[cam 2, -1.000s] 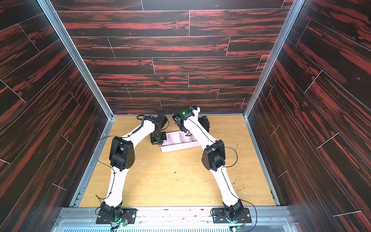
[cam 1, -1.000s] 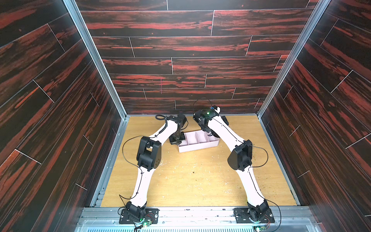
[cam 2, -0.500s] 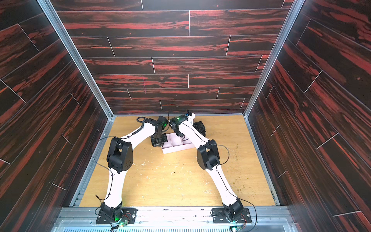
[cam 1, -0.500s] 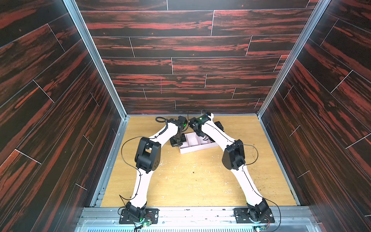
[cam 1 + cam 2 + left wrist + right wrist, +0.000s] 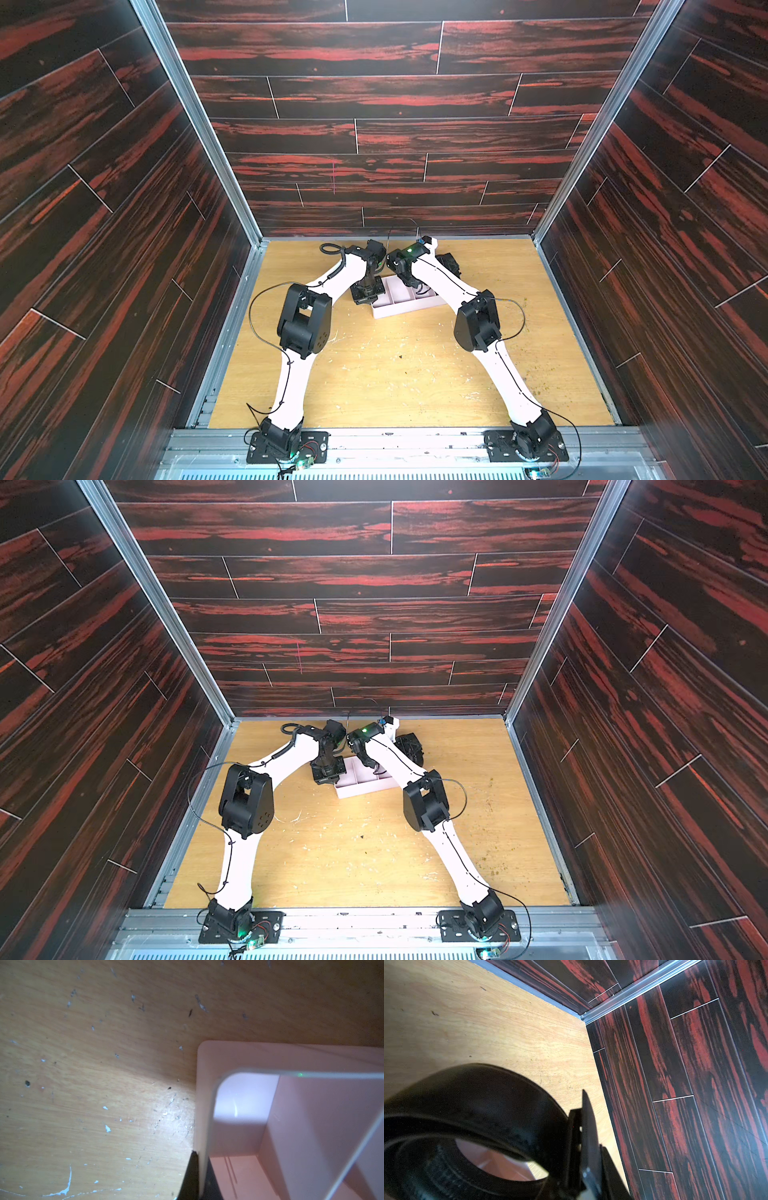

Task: Place the belts into the storage roll
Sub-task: Place the belt in the container.

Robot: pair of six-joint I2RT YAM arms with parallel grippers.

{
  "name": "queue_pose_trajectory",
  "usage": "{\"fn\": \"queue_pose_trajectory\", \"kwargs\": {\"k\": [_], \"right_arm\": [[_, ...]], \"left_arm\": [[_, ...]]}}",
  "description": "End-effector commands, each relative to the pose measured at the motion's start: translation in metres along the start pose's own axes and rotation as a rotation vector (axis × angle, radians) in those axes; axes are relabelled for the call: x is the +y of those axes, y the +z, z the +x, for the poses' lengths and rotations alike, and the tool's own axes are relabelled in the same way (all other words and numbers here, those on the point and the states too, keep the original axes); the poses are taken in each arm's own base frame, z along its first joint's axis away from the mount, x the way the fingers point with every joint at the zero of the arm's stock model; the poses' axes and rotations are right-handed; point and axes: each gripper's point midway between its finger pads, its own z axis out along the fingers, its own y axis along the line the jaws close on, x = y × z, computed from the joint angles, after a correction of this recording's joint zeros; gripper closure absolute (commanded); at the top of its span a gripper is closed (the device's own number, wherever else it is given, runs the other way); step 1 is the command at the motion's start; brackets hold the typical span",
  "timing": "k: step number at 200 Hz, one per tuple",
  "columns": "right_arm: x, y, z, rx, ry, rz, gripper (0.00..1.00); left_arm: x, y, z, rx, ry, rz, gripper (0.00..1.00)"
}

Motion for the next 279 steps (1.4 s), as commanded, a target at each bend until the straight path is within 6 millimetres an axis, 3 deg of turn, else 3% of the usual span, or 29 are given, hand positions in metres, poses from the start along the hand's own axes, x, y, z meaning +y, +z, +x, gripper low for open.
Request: {"fn": "queue_pose_trajectory", "kwargs": {"k": [1, 52, 89, 109, 134, 170, 201, 227, 257, 279], "right_arm": [[0.057, -0.012, 0.028, 0.038, -0.078, -0.067, 1.0], [0.064, -0.024, 0.028, 0.088, -0.046, -0.174, 1.0], [0.093, -0.025, 0.047, 0.16, -0.057, -0.244, 1.0], [0.096, -0.032, 0.045, 0.138, -0.057, -0.241, 1.0], [0.101, -0.04, 0.044, 0.128, -0.055, -0.269, 1.0], [0.118, -0.035, 0.061, 0.17, -0.106, -0.286, 1.0], [0.126, -0.053, 0.062, 0.148, -0.128, -0.324, 1.0], [0.135, -0.056, 0.068, 0.166, -0.13, -0.364, 1.0], [0.137, -0.06, 0.068, 0.148, -0.132, -0.369, 1.0], [0.12, -0.053, 0.062, 0.135, -0.112, -0.303, 1.0]], "left_arm": [[-0.024, -0.017, 0.015, 0.007, 0.031, 0.067, 1.0], [-0.036, -0.015, 0.021, 0.029, 0.035, 0.105, 1.0], [-0.047, -0.015, 0.027, 0.033, 0.04, 0.13, 1.0], [-0.05, -0.011, 0.03, 0.046, 0.045, 0.134, 1.0], [-0.052, -0.007, 0.034, 0.06, 0.051, 0.135, 1.0], [-0.052, -0.008, 0.033, 0.052, 0.056, 0.13, 1.0], [-0.052, -0.004, 0.033, 0.057, 0.058, 0.126, 1.0], [-0.052, -0.003, 0.033, 0.061, 0.058, 0.127, 1.0], [-0.049, -0.004, 0.033, 0.056, 0.069, 0.115, 1.0], [-0.049, -0.003, 0.033, 0.06, 0.071, 0.111, 1.0]]}}
